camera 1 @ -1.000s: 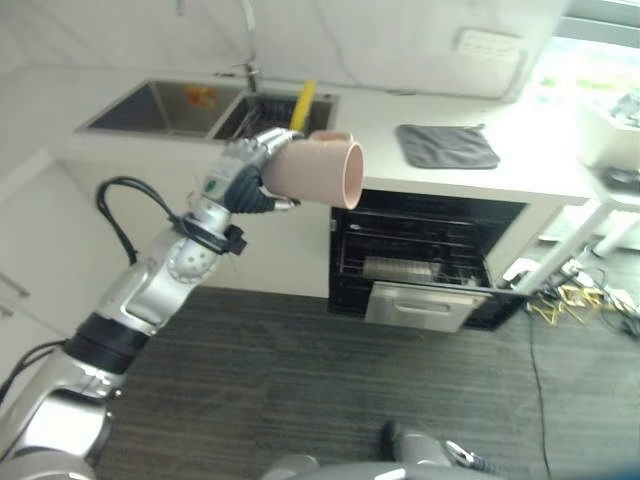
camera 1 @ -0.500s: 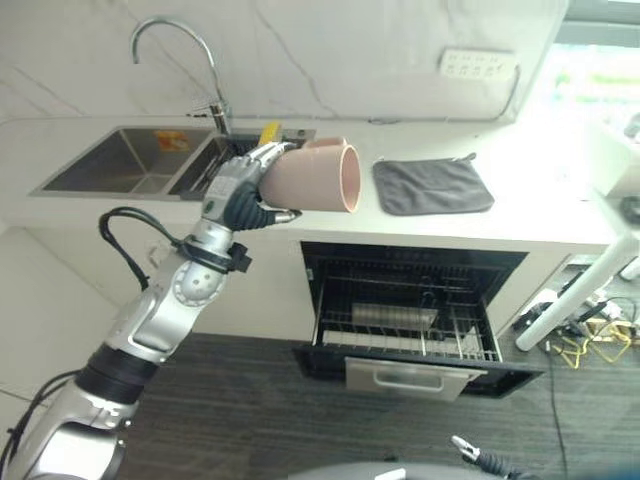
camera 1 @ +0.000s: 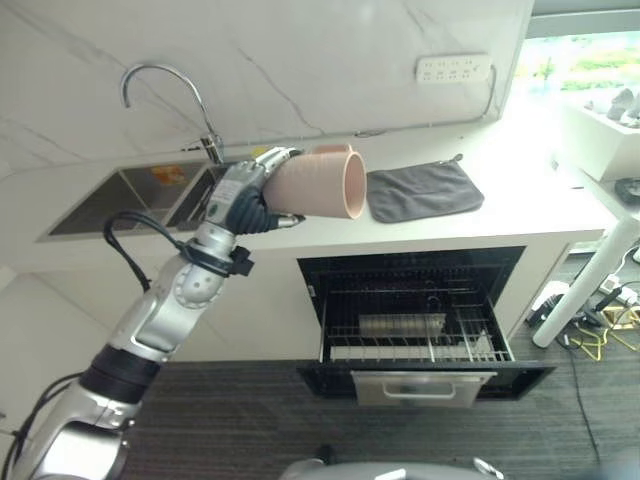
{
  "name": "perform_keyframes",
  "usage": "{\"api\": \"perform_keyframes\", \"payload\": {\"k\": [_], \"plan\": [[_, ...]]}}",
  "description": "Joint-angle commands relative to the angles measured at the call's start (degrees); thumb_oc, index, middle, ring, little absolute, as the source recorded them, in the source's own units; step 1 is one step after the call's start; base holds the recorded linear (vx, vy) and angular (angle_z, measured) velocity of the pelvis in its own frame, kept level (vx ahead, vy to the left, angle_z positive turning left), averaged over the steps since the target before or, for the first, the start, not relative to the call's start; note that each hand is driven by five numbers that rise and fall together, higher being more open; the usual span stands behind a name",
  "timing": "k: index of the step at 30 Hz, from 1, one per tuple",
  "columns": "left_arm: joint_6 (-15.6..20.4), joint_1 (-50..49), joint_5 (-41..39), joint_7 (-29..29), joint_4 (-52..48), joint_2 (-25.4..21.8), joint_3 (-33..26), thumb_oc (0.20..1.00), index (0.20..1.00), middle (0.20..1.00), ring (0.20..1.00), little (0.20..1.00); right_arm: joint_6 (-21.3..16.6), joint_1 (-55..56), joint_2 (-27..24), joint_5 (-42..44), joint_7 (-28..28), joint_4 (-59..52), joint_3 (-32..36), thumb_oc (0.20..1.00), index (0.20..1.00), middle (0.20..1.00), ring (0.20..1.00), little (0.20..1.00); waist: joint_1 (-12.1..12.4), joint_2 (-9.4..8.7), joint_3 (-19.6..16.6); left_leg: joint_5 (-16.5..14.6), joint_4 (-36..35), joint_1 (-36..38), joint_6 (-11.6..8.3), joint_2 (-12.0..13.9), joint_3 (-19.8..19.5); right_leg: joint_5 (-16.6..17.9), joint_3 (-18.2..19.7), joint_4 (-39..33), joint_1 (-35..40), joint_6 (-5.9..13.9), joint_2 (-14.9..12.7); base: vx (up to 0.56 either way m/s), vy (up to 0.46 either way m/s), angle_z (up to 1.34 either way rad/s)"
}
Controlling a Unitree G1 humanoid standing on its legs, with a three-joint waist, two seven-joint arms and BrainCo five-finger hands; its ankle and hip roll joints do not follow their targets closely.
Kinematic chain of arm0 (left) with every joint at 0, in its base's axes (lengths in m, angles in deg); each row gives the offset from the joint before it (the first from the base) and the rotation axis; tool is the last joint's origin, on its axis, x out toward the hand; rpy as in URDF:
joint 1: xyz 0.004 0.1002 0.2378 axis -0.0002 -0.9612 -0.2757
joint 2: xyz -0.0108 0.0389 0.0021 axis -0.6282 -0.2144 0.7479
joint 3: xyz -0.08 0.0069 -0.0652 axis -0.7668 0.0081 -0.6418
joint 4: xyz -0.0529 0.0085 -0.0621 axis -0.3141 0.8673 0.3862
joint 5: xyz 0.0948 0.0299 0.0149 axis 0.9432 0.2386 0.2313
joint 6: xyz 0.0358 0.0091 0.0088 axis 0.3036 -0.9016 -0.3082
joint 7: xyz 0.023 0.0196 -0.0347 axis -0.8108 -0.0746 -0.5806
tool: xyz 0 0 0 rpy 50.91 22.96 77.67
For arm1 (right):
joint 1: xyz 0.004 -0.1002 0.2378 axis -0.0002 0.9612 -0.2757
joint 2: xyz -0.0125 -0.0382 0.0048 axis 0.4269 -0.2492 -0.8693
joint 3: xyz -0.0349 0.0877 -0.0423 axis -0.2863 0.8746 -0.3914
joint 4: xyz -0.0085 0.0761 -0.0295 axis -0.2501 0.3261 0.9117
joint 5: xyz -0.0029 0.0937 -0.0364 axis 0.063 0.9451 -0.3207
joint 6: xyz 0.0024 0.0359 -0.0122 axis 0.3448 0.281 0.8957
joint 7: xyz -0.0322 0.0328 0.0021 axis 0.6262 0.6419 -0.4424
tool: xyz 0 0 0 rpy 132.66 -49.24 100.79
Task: Place the dishes in the dishwasher.
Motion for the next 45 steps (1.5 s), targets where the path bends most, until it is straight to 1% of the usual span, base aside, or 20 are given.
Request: {"api": "perform_keyframes", "payload": {"k": [1, 6, 7, 8, 10, 11, 14, 15, 16, 18, 19, 20, 24, 30, 33, 35, 36, 40, 42, 45], "plan": [[1.3, 4.4, -2.2, -0.9, -0.3, -2.1, -3.1, 0.2, 0.2, 0.2, 0.2, 0.2, -1.7, -4.2, 1.4, 0.2, -0.8, 1.1, 0.0, 1.0, 1.0, 1.0, 1.0, 1.0, 0.2, -3.22, -1.7, 0.3, 0.6, 1.9, -0.44, -1.2, -2.7, 0.0, -2.6, 1.6, 0.1, -0.01, 1.7, 0.09, 0.149, -0.19], [1.2, 5.3, -2.3, 0.7, -0.6, -2.2, -1.3, 0.2, 0.2, 0.2, 0.2, 0.2, -2.3, -4.0, 2.5, -0.8, -1.3, -0.5, -0.4, 1.0, 1.0, 1.0, 1.0, 1.0, 0.3, -3.78, -2.4, -2.8, 0.6, 4.2, 2.35, -3.0, -2.5, -0.6, -4.5, 5.9, -1.8, 1.39, -0.3, 0.07, 0.172, -0.06], [1.5, 5.4, -2.0, 1.0, -0.6, -2.2, -1.1, 0.2, 0.2, 0.2, 0.2, 0.2, -2.4, -4.2, 2.7, -1.0, -1.4, -1.1, -0.5, 1.0, 1.0, 1.0, 1.0, 1.0, 0.4, -3.76, -2.2, -3.1, 1.0, 4.2, 2.89, -3.2, -2.2, -1.2, -4.9, 8.2, -2.7, 1.46, -0.4, -0.02, 0.124, -0.1], [1.6, 6.1, -1.2, 1.3, -0.8, -2.4, -0.6, 0.2, 0.2, 0.2, 0.2, 0.2, -2.7, -4.7, 3.0, -1.1, -1.4, -2.0, -0.9, 1.0, 1.0, 1.0, 1.0, 1.0, 0.3, -3.6, -1.4, -3.7, 1.7, 3.9, 4.17, -3.6, -2.5, -1.7, -5.1, 14.4, -5.2, 1.63, -0.2, -0.05, 0.095, -0.2], [1.0, 7.4, -1.2, 1.8, -0.6, -3.0, 0.2, 0.2, 0.2, 0.2, 0.2, 0.2, -3.1, -5.2, 3.5, -0.5, -1.2, -3.0, -1.0, 1.0, 1.0, 1.0, 1.0, 1.0, 0.0, -3.72, -0.4, -4.3, 2.5, 3.6, 5.7, -4.4, -3.5, -0.1, -3.7, 22.1, -9.5, 2.79, -0.7, -0.05, -0.045, -0.25], [0.1, 8.9, -0.8, 2.2, -0.7, -3.3, 0.9, 0.2, 0.2, 0.2, 0.2, 0.2, -3.7, -5.7, 4.3, -1.2, -0.8, -3.6, -1.3, 1.0, 1.0, 1.0, 1.0, 1.0, 0.6, -4.05, -0.2, -4.2, 2.0, 3.8, 5.6, -4.5, -3.6, 2.7, -5.4, 17.5, -9.8, 3.91, -5.0, 0.0, -0.177, -0.11], [-0.8, 10.0, -1.3, 1.7, -0.8, -4.7, 1.4, 0.2, 0.2, 0.2, 0.2, 0.2, -3.0, -6.8, 4.7, -1.6, -0.4, -3.4, -1.3, 1.0, 1.0, 1.0, 1.0, 1.0, 0.9, -4.01, 0.1, -5.0, 1.3, 5.0, 4.77, -3.2, -2.6, 6.4, -4.9, 14.1, -10.2, 5.82, -9.0, 0.03, -0.269, -0.02], [-1.2, 10.1, -2.3, 1.7, -1.0, -5.6, 1.1, 0.2, 0.2, 0.2, 0.2, 0.2, -2.5, -7.1, 4.4, -2.2, 0.7, -3.0, -1.4, 1.0, 1.0, 1.0, 1.0, 1.0, 1.6, -4.14, -0.1, -4.9, 0.6, 5.1, 3.57, -1.8, -1.8, 5.2, -5.7, 10.0, -8.3, 6.78, -9.1, 0.07, -0.379, -0.07], [-1.6, 9.5, -2.9, 1.7, -1.3, -6.0, 0.7, 0.2, 0.2, 0.2, 0.2, 0.2, -2.4, -7.3, 4.3, -3.7, 1.4, -2.8, -1.6, 1.0, 1.0, 1.0, 1.0, 1.0, 2.2, -4.43, -0.3, -4.8, 0.2, 5.3, 2.88, -1.1, -0.9, 5.5, -7.7, 7.0, -6.8, 7.47, -9.2, 0.08, -0.348, 0.02], [-1.7, 6.7, -3.2, 1.1, -2.9, -6.3, -0.7, 0.2, 0.2, 0.2, 0.2, 0.2, -2.1, -7.7, 4.4, -5.3, 2.0, -2.4, -2.4, 1.0, 1.0, 1.0, 1.0, 1.0, 3.0, -4.75, -0.9, -4.7, -0.6, 6.1, 1.54, 0.8, 1.1, 6.2, -9.0, 2.6, -4.5, 8.1, -8.9, 0.08, -0.248, -0.29], [-1.8, 5.7, -3.2, 1.2, -3.5, -6.1, -1.3, 0.2, 0.2, 0.2, 0.2, 0.2, -2.0, -7.7, 4.3, -6.0, 2.0, -2.3, -2.7, 1.0, 1.0, 1.0, 1.0, 1.0, 3.0, -4.71, -1.1, -4.5, -0.8, 6.2, 1.09, 1.4, 1.7, 6.0, -9.1, 1.9, -3.9, 7.98, -8.5, 0.1, -0.265, -0.42], [-2.3, 3.5, -2.7, 2.2, -5.7, -4.8, -2.5, 0.2, 0.2, 0.2, 0.2, 0.2, -2.0, -7.2, 4.1, -6.2, 1.9, -2.8, -3.2, 1.0, 1.0, 1.0, 1.0, 1.0, 3.0, -4.65, -1.5, -3.9, -0.9, 5.9, -0.11, 2.8, 2.4, 5.2, -9.7, 0.8, -2.8, 7.25, -7.4, 0.07, -0.219, -0.28], [-2.2, 3.2, -2.9, 3.0, -6.5, -3.4, -2.4, 0.2, 0.2, 0.2, 0.2, 0.2, -4.3, -6.4, 4.2, -3.4, 1.5, -4.0, -4.3, 1.0, 1.0, 1.0, 1.0, 1.0, 2.4, -4.1, -2.0, -2.3, -0.9, 4.6, -1.73, 4.9, 2.8, 3.5, -10.9, 0.3, -1.9, 5.65, -6.0, 0.01, -0.128, 0.06], [-1.1, 3.2, -4.4, 1.0, -3.3, -2.4, -1.4, 0.2, 0.2, 0.2, 0.2, 0.2, -4.8, -5.2, 3.5, 2.5, -0.9, -4.2, -1.7, 1.0, 1.0, 1.0, 1.0, 1.0, 0.8, -3.48, -2.8, -2.2, -0.9, 4.5, -2.5, 5.2, 2.7, 2.9, -9.8, 0.3, -1.7, 5.3, -5.9, -0.01, 0.001, -0.01], [-0.7, 2.0, -11.7, 1.3, -0.1, -1.3, -2.4, 0.2, 0.2, 0.2, 0.2, 0.2, -6.4, -2.8, 2.4, 6.7, -4.6, -5.9, 2.0, 1.0, 1.0, 1.0, 1.0, 1.0, -0.9, -3.99, -2.9, -2.5, -0.9, 5.0, -2.2, 5.2, 3.7, 3.3, -7.9, 0.3, -2.0, 5.42, -5.9, -0.02, 0.027, -0.17], [-0.2, 1.4, -18.6, 1.1, 4.4, 1.6, -2.6, 0.2, 0.2, 0.2, 0.2, 0.2, -8.9, -0.1, 0.1, 8.2, -6.3, -9.3, 6.0, 1.0, 1.0, 1.0, 1.0, 1.0, -2.7, -5.02, -2.6, -2.8, -0.9, 5.8, -1.8, 5.1, 4.7, 3.9, -6.4, 0.3, -2.2, 5.58, -6.0, -0.04, -0.007, -0.33], [-0.3, 1.1, -20.9, 1.0, 6.6, 3.7, -2.6, 0.2, 0.2, 0.2, 0.2, 0.2, -10.3, 1.5, -1.1, 9.4, -7.9, -14.1, 7.9, 1.0, 1.0, 1.0, 1.0, 1.0, -3.8, -5.66, -2.3, -2.9, -0.9, 6.2, -1.47, 5.0, 5.1, 4.2, -5.2, 0.4, -2.4, 5.51, -5.9, -0.03, -0.025, -0.37], [0.3, 0.6, -22.9, 0.1, 11.5, 7.7, -3.1, 0.2, 0.2, 0.2, 0.2, 0.2, -13.8, 5.0, -3.0, 11.5, -13.7, -30.2, 11.9, 1.0, 1.0, 1.0, 1.0, 1.0, -6.5, -6.81, -1.9, -3.2, -0.9, 6.9, -1.01, 5.0, 6.1, 4.6, -3.2, 0.9, -3.1, 5.41, -5.9, -0.03, -0.015, -0.4], [0.2, 0.1, -23.7, -0.6, 13.4, 9.7, -4.1, 0.2, 0.2, 0.2, 0.2, 0.2, -12.7, 7.0, -3.2, 7.9, -22.2, -42.0, 15.2, 1.0, 1.0, 1.0, 1.0, 1.0, -8.3, -7.13, -1.9, -3.4, -0.9, 7.1, -0.67, 4.8, 6.7, 4.7, -1.8, 0.9, -3.5, 5.47, -5.8, -0.04, 0.009, -0.22], [-0.8, -0.3, -25.4, -2.2, 14.5, 12.0, -4.5, 0.2, 0.2, 0.2, 0.2, 0.2, -13.2, 8.1, -2.6, 4.7, -27.5, -53.3, 18.6, 1.0, 1.0, 1.0, 1.0, 1.0, -9.9, -7.06, -2.0, -3.7, -0.9, 7.4, -0.31, 4.6, 7.4, 4.7, -0.5, 1.1, -3.9, 5.49, -5.6, -0.04, 0.037, -0.21]]}}
